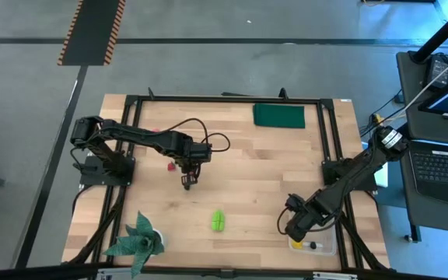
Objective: Pick and placing Produce into tupperware
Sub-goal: Put the red cherry into the transparent bin
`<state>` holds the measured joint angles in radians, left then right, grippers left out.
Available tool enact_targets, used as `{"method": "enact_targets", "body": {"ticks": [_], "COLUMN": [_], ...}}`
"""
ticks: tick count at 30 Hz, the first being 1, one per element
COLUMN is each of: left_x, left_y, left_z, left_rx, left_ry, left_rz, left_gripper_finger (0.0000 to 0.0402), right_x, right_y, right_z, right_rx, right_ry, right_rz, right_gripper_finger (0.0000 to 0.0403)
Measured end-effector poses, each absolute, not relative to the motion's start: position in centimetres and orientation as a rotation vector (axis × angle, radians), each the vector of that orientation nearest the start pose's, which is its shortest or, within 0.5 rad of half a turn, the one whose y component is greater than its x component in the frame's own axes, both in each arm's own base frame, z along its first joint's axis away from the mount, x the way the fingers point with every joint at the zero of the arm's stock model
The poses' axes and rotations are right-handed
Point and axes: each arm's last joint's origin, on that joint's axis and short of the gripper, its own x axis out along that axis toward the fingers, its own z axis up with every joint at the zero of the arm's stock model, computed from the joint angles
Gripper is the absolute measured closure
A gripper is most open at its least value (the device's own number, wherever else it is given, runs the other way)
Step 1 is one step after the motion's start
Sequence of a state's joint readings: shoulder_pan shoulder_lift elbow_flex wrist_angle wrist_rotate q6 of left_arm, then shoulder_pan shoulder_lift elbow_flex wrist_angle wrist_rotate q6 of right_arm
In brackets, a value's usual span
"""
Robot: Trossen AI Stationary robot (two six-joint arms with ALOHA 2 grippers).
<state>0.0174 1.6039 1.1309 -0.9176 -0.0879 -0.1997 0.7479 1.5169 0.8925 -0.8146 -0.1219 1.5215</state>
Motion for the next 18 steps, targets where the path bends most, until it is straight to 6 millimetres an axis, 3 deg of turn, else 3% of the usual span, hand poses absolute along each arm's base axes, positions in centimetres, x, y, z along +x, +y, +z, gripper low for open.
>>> {"method": "enact_targets", "body": {"ticks": [5,10,18], "left_x": [29.2,29.2,29.2], "left_y": [0.8,0.8,0.9], "left_z": [21.4,21.4,21.4], "left_rx": [-0.118,-0.112,-0.100], "left_ry": [1.372,1.371,1.361], "left_rz": [0.226,0.231,0.270], "left_gripper_finger": [0.0361,0.0360,0.0340], "right_x": [18.2,18.7,20.2], "right_y": [17.5,16.9,13.7], "right_z": [18.3,21.5,28.6], "right_rx": [0.776,0.850,0.575], "right_ry": [1.619,1.709,1.284], "right_rz": [-0.427,-0.371,-0.473], "right_gripper_finger": [0.0247,0.0234,0.0232]}}
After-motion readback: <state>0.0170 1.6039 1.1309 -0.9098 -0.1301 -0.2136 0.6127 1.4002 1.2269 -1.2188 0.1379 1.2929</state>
